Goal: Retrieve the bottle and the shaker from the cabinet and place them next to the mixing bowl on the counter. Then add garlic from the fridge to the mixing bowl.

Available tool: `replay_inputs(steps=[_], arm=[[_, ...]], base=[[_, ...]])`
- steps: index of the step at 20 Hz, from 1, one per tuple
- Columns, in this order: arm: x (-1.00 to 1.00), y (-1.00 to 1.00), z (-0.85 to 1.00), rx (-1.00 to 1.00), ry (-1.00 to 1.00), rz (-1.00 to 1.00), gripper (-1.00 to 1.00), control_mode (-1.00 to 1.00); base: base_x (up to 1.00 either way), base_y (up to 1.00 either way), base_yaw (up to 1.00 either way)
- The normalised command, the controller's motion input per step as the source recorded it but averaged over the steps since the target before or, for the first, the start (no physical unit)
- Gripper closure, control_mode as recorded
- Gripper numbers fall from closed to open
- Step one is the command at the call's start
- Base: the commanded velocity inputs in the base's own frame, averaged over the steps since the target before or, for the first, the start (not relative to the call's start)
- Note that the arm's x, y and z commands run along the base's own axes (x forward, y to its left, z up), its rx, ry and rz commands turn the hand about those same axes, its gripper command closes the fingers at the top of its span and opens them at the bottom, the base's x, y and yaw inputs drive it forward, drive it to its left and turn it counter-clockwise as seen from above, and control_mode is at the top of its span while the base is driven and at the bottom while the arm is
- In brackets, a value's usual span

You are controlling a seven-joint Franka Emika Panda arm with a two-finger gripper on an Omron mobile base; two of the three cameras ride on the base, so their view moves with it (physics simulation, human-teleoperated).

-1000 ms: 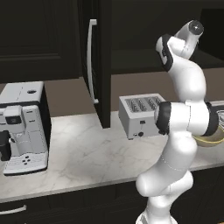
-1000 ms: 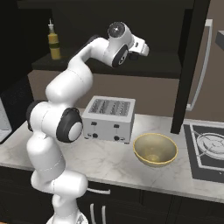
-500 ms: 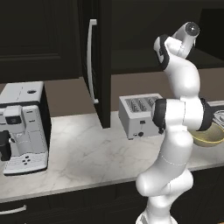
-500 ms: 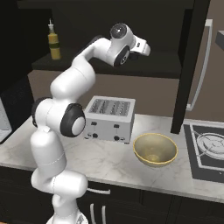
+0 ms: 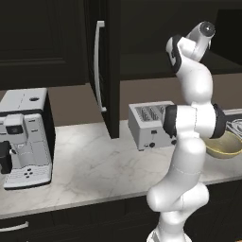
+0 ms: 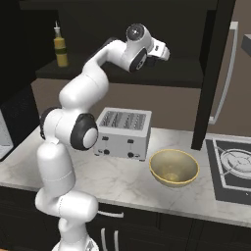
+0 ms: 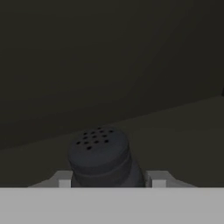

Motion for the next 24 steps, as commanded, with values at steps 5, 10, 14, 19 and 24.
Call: replay_inputs(steps=[5,10,14,19,24], arm=[[-0.09,0.0,0.0,0.0,0.0,0.0,1.0,-1.0],[-0.84,0.0,0.0,0.0,0.0,-0.06,1.0,-1.0],[-1.0,0.0,0.0,0.0,0.0,-0.12,1.0,-1.0],[-1.0,0.0,-0.03,0.0,-0.01,-0.16,1.0,-1.0],[-1.0,0.04,-0.04,-0.01,0.0,-0.24,1.0,-1.0]], base=[[0.0,0.0,0.0],[0.0,0.0,0.0],[0.0,0.0,0.0],[0.0,0.0,0.0],[0.0,0.0,0.0]])
